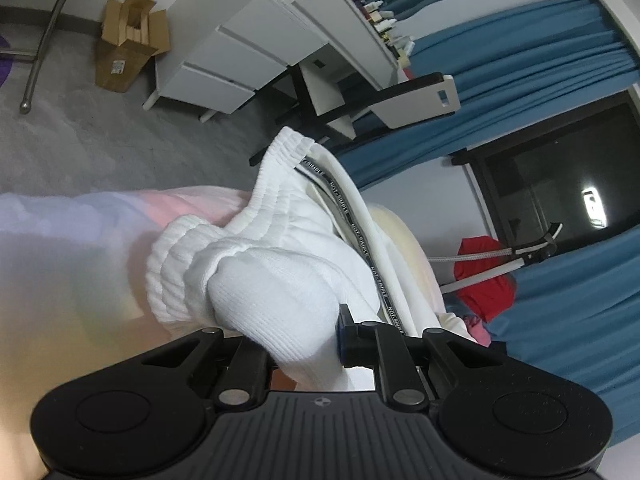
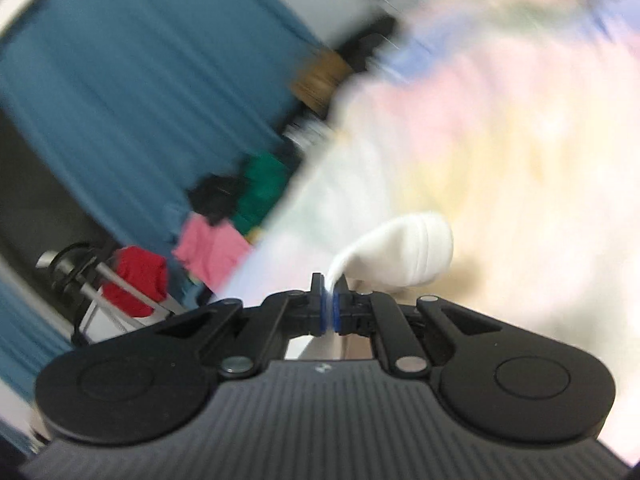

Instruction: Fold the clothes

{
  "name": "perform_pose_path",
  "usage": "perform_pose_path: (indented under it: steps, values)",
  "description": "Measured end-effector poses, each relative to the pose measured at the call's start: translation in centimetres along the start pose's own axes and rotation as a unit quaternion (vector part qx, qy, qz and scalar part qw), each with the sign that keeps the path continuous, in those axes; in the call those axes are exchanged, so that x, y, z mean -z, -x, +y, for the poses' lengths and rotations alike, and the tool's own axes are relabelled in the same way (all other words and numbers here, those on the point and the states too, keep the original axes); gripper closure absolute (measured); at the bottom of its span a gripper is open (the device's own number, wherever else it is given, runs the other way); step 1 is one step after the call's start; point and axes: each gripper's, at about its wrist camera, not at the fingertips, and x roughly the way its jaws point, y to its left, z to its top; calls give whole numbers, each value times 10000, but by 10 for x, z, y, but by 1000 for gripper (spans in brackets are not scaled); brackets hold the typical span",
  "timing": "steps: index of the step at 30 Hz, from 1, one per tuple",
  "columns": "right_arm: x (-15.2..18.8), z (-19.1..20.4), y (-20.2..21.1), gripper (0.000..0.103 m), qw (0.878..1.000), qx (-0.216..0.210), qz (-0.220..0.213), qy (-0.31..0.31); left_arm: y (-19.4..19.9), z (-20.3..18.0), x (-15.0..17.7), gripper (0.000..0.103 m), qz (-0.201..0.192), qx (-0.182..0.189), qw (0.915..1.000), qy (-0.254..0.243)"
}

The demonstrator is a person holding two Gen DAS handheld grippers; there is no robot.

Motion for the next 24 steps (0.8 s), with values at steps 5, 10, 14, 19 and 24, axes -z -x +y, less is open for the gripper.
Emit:
perform_pose_path:
  steps: [5, 10, 14, 19, 24]
  values:
    - [1, -50, -8, 94, 9949, 112, 698, -718, 1, -2, 7, 88, -20, -138, 9998, -110]
    - [10, -59, -35, 89, 9871, -180, 1285, -940, -1, -4, 12, 84, -31, -260, 9993, -280]
    - [12, -64, -43, 41, 9795, -744, 1351, -1296, -1, -3, 12, 77, 76, -256, 9994, -235]
    - [14, -53, -60, 32, 9833, -790, 1429, -799, -4, 8, 14, 55, 310, -31, 9994, 131]
    - [11, -55, -71, 71, 9911, -283, 1248, -369, -23, 13, 20, 26, 903, -126, 9950, 409]
